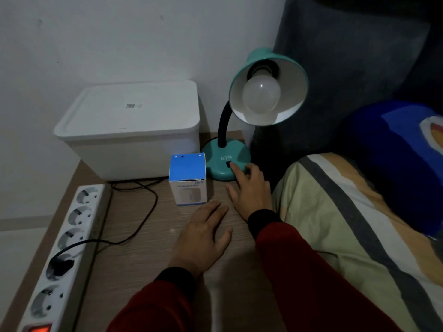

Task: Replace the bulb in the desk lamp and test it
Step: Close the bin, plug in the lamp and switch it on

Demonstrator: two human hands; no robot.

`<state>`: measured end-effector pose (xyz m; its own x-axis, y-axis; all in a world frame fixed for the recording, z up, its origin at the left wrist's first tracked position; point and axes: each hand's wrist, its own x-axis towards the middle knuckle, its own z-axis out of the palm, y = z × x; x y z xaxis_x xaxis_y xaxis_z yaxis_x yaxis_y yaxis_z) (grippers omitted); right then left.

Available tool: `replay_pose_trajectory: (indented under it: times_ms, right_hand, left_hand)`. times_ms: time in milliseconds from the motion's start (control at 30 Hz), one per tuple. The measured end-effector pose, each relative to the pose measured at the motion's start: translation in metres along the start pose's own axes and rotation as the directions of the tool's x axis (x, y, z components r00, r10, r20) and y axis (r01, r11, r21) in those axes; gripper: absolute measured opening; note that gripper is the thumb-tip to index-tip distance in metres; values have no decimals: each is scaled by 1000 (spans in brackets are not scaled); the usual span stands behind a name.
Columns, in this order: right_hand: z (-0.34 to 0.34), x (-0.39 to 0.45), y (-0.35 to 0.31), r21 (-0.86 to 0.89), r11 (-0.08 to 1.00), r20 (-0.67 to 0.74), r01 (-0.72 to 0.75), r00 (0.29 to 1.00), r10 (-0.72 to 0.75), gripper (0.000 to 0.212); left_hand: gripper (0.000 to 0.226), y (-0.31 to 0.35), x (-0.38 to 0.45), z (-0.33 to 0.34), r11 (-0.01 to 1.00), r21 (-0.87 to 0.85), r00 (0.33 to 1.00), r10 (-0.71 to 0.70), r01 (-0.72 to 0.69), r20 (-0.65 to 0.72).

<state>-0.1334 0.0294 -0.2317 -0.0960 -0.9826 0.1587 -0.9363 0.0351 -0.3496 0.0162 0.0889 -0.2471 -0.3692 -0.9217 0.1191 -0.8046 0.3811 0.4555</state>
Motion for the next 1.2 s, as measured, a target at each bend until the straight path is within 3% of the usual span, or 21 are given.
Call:
replay_pose_trajectory:
  times_ms: [700,800,867,1033,1200]
  right_hand:
    - [12,4,5,10,1000,-95,23,995,-22,51]
    - [9,6,4,-1,1000,-36,-5,999,5,52]
    - [9,6,5,3,1000,3,-25,1000,25,50]
    - [10,0,-1,78,997,-158,-18,987,31,47]
    - [9,0,-1,53,999,-169,9,986,0,46]
  left_hand:
    - [60,-1,1,-2,1000,9,1000,9,-9,-26]
    - [50,7,4,-8,999,36,996,32,-29,-79]
    - [47,10,3,-10,1000,2,999,9,-9,-44]
    - [55,0,1,2,1000,-21,997,-18,16,-81]
    - [56,1,2,1,999,-25,996,-24,22,-84]
